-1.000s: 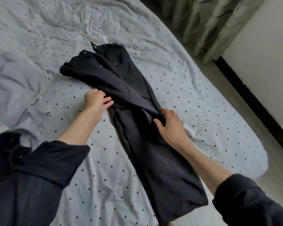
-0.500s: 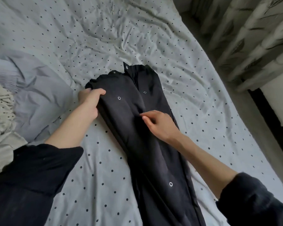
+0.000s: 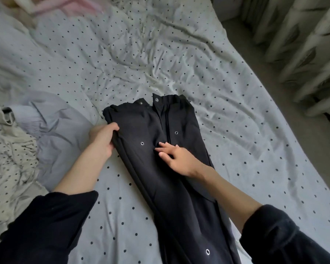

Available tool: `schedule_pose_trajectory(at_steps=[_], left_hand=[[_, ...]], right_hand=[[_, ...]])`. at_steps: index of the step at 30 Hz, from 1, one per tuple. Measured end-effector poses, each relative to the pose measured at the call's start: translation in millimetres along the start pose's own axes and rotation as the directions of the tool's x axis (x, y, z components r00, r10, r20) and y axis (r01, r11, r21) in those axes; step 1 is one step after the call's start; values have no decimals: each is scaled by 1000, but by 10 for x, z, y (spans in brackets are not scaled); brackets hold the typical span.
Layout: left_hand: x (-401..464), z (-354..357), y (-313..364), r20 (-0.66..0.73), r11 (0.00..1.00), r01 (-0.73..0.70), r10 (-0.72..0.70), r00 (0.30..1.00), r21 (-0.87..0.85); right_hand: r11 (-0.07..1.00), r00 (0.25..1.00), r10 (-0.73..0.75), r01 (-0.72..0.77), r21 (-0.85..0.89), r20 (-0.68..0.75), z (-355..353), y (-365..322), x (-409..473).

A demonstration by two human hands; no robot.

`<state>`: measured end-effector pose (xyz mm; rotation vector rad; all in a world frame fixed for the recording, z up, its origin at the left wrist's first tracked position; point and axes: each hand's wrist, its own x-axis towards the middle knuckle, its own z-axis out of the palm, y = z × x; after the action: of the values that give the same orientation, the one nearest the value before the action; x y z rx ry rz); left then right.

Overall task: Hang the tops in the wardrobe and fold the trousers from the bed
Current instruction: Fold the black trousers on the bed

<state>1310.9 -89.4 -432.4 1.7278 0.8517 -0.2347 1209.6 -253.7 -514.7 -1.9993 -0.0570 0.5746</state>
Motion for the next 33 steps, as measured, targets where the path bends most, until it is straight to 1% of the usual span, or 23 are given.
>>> schedule_pose_trajectory(at_steps=[2, 4, 5, 6, 7, 8, 9, 10, 12, 13, 14, 16, 17, 19, 20, 21, 22, 24, 26, 29, 31, 33], left_hand=[[-17, 74, 50, -3, 994, -103, 103, 995, 43], [-69, 306, 123, 38, 964, -245, 242, 969, 100], [-109, 467, 147, 83, 937, -323, 315, 946, 132], [-178, 653, 151, 162, 915, -377, 354, 921, 143], [-237, 833, 141, 261, 904, -402, 357, 897, 146], [-294, 998, 111, 369, 904, -395, 316, 874, 160], [-344, 1136, 34, 473, 895, -394, 260, 842, 209], [-381, 1230, -52, 545, 847, -438, 224, 808, 300], [-422, 1244, -254, 609, 664, -602, 271, 746, 443], [-387, 1172, -356, 606, 599, -651, 320, 729, 467], [-381, 1065, -431, 579, 566, -667, 364, 729, 484], [-335, 817, -550, 462, 553, -648, 455, 761, 523], [-308, 684, -598, 399, 565, -611, 465, 791, 554], [-272, 449, -691, 303, 627, -494, 392, 868, 602], [-281, 357, -739, 289, 661, -440, 332, 898, 607], [-300, 291, -787, 296, 681, -412, 287, 911, 606], [-334, 255, -828, 314, 679, -405, 261, 913, 613], [-362, 267, -893, 338, 640, -413, 244, 909, 648], [-374, 309, -939, 334, 648, -385, 208, 920, 657], [-345, 377, -980, 297, 729, -316, 161, 941, 607], [-253, 298, -948, 256, 788, -266, 143, 956, 555], [-135, 137, -897, 192, 816, -215, 130, 973, 537]], right_hand=[[972, 990, 61, -29, 234, -130, -124, -55, -81], [877, 972, 136, -28, 479, -191, -281, -80, -173], [811, 965, 175, -27, 584, -198, -350, -67, -229], [737, 956, 219, -31, 675, -195, -415, -30, -299], [663, 946, 267, -43, 747, -183, -472, 19, -361], [622, 932, 320, -73, 779, -168, -516, 79, -419], [628, 913, 375, -125, 768, -158, -552, 143, -486], [659, 888, 429, -185, 729, -163, -567, 206, -526], [713, 812, 540, -301, 633, -222, -569, 348, -581], [720, 773, 580, -338, 606, -257, -563, 402, -590], [719, 747, 603, -357, 596, -281, -564, 448, -597], [718, 719, 624, -374, 587, -305, -577, 502, -618], [717, 711, 631, -382, 582, -311, -578, 514, -626], [721, 698, 640, -401, 566, -322, -566, 539, -632], [722, 694, 642, -405, 561, -325, -552, 545, -629], [726, 695, 639, -404, 557, -329, -542, 543, -628], [730, 698, 634, -398, 555, -333, -527, 537, -626], [736, 692, 630, -388, 554, -353, -516, 521, -622], [750, 689, 620, -379, 542, -376, -508, 492, -620], [743, 717, 608, -363, 563, -340, -534, 477, -661], [702, 756, 596, -327, 632, -270, -551, 479, -707], [633, 813, 551, -260, 729, -188, -602, 489, -744]])
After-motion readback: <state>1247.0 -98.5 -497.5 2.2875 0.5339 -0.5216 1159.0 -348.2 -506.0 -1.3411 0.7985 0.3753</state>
